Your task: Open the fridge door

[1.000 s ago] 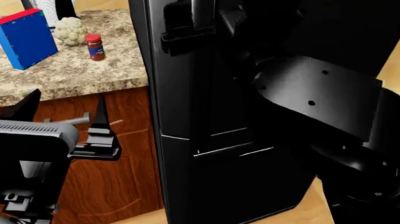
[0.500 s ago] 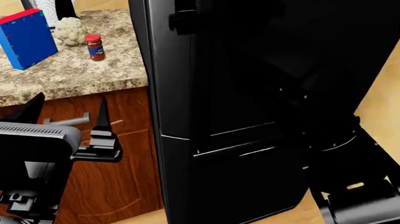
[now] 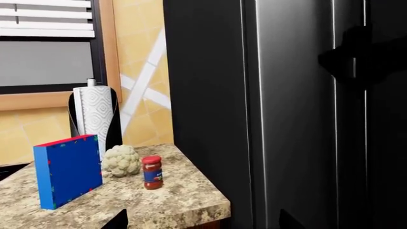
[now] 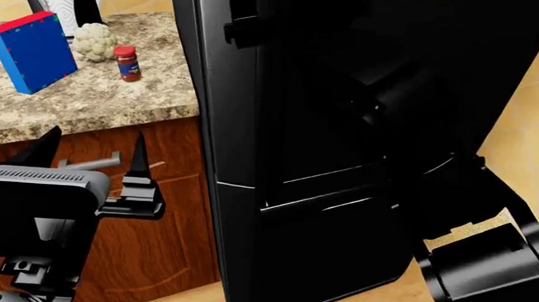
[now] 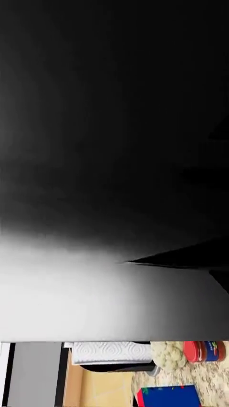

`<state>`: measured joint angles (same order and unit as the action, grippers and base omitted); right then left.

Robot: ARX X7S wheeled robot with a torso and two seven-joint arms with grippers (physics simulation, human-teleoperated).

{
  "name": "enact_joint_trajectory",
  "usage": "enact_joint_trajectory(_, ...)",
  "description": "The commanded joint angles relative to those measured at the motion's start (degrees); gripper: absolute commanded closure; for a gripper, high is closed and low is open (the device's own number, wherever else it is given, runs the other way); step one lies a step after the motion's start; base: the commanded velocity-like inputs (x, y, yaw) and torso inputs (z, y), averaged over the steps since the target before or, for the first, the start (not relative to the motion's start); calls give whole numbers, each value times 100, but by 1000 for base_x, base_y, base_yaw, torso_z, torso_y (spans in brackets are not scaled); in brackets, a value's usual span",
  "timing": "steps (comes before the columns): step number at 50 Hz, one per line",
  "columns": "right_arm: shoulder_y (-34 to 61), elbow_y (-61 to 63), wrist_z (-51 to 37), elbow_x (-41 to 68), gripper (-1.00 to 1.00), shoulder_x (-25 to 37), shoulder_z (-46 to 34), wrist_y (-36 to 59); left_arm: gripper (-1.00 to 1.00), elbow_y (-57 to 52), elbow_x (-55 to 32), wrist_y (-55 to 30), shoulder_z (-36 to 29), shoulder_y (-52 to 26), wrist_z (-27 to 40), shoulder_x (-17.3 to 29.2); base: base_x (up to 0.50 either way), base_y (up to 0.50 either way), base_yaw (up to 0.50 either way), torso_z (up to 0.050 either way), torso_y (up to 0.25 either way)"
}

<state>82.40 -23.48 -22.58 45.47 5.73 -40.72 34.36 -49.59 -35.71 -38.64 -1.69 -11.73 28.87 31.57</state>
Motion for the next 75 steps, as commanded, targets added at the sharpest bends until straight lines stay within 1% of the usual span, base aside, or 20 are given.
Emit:
enact_joint_trajectory(1, 233, -983, 419, -358, -100, -364, -102, -137, -100, 72, 59, 103, 104, 49, -142, -106, 22, -8, 5, 10, 0)
enact_joint_trajectory(15, 390, -1628, 684, -150, -100, -506, -297, -583, -100, 72, -4, 89, 131, 39, -119, -71, 29, 1, 20, 2, 0)
enact_joint_trajectory(20, 301, -1427, 477, -30, -100, -403, -280, -582, -100, 84, 23, 116, 98, 56, -121, -71, 32, 6, 28, 2, 0)
enact_joint_trajectory(21, 277, -1361, 428, -6, 100, -381, -262, -588, -100, 77, 16, 100, 93, 44, -112, -69, 28, 6, 26, 11, 0)
enact_joint_trajectory(31, 139, -551, -117, 85, 100, -179, -342, -327, -100, 94, 17, 120, 66, 44, -107, -61, 21, 9, 23, 0, 0)
enact_joint_trajectory(36, -192, 904, -726, 326, 100, 259, -325, 81, -100, 133, 47, 167, 42, 63, -120, -66, 7, 10, 13, 0, 0)
enact_joint_trajectory(41, -642, 3058, -1493, 858, 100, 1138, -172, 681, -100, 124, 3, 140, 72, 35, -96, -53, -6, 14, 7, 0, 0)
enact_joint_trajectory(44, -843, 3822, -1831, 1156, 100, 1486, -64, 924, -100, 91, -16, 126, 76, 32, -77, -46, -7, 14, 8, 0, 0)
enact_joint_trajectory(49, -1232, 5537, -2850, 2032, 100, 2446, 367, 1477, -100, 40, -17, 102, 47, 33, -54, -29, -7, 14, 9, 0, 0)
enact_joint_trajectory(51, -1310, 5880, -3041, 2224, 100, 2672, 491, 1527, -100, 55, -7, 114, 39, 36, -58, -27, -8, 15, 9, -11, 0)
enact_joint_trajectory(57, -1675, 7377, -3658, 3084, 100, 3916, 1132, 1494, -100, 21, -45, 81, 59, 27, -33, 4, -9, 15, 7, -2, 0)
enact_joint_trajectory(60, -2246, 8094, -3680, 3217, 100, 4925, 1664, 1092, -100, 39, 15, 125, 12, 73, -43, 0, -9, 15, 3, -4, 0)
enact_joint_trajectory(61, -2533, 8347, -3570, 2982, 100, 5639, 1663, 519, -100, 50, 28, 132, -5, 79, -44, -3, -10, 15, 0, -10, 0)
enact_joint_trajectory(62, -2538, 8348, -3584, 2741, 100, 6173, 1235, -93, -100, 43, 23, 117, -9, 68, -35, 0, -10, 15, 0, 0, 0)
enact_joint_trajectory(64, -2797, 8348, -3534, 1813, 100, 7836, -79, -1812, -100, 33, 24, 106, -24, 57, -22, -1, -10, 15, 4, -5, 0)
enact_joint_trajectory(65, -3163, 8348, -3648, 1323, 100, 8425, -444, -2671, -100, 6, 0, 72, -21, 32, -2, 3, -10, 15, 0, 0, 0)
enact_joint_trajectory(66, -3228, 8348, -3741, 1168, 100, 8426, -507, -2986, -100, -7, -14, 58, -18, 21, 7, 7, -9, 14, 0, 0, 0)
enact_joint_trajectory(71, -3782, 8348, -4522, -195, 100, 8427, -1052, -3353, -100, 19, 40, 89, -71, 37, 5, 6, -8, 14, 0, -4, 0)
enact_joint_trajectory(74, -4387, 8348, -5299, -1474, 100, 8427, -1652, -3642, -100, 2, 26, 77, -79, 31, 15, 10, -8, 14, -3, -4, 4)
enact_joint_trajectory(75, -4932, 8348, -5960, -2334, 100, 8427, -2196, -3838, -100, 7, 21, 84, -69, 32, 12, 14, -9, 15, -5, 0, 0)
